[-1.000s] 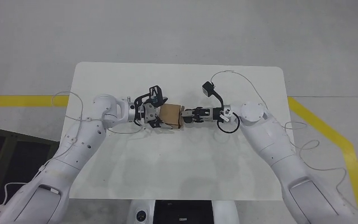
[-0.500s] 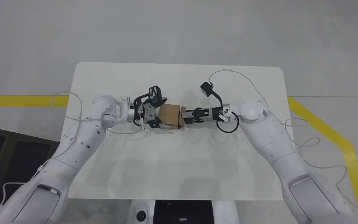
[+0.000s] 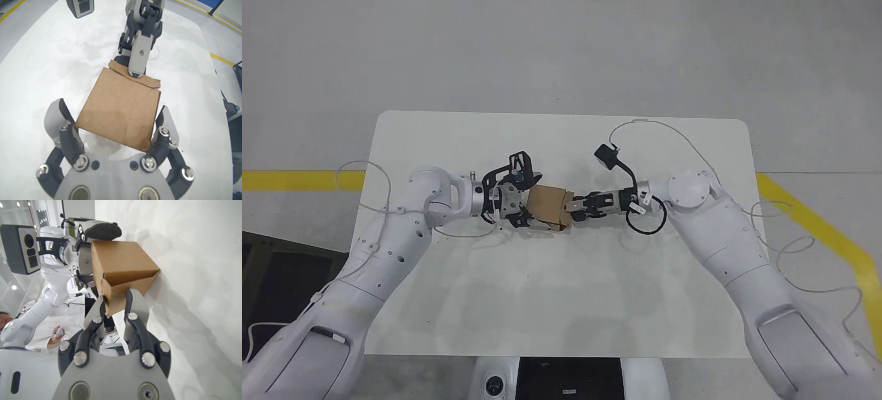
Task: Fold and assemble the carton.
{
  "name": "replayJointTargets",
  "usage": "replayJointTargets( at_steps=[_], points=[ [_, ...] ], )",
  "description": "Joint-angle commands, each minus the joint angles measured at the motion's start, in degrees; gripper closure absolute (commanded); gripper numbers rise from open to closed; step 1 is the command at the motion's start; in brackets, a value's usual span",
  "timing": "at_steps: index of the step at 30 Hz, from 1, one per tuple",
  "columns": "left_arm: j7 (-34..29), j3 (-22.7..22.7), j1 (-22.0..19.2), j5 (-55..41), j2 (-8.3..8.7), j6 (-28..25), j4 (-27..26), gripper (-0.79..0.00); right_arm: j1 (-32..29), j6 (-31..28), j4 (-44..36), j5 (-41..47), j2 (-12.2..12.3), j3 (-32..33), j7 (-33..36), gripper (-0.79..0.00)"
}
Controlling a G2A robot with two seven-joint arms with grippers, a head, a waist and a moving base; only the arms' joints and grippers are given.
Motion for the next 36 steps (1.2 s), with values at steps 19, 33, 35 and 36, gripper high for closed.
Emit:
replayJointTargets(
  at_steps=[19, 33, 35, 36],
  points=[
    [-0.1, 0.3, -0.3, -0.1, -0.32, 0.0, 0.5, -0.785, 2.3, -1.0, 3.1, -0.6, -1.2, -1.4, 0.9, -0.157],
    [-1.1, 0.0, 0.4, -0.4, -0.25, 0.0, -0.8, -0.785, 1.5, -0.2, 1.3, -1.1, -0.9, -0.7, 1.2, -0.16],
    [-1.2, -0.2, 0.5, -0.5, -0.21, 0.0, -0.9, -0.785, 1.6, -0.2, 0.9, -1.0, -1.1, -0.9, 1.1, -0.16],
    [-1.2, -0.2, 0.6, -0.5, -0.19, 0.0, -0.9, -0.785, 1.6, -0.3, 0.8, -1.0, -1.2, -0.9, 1.1, -0.16]
  ],
)
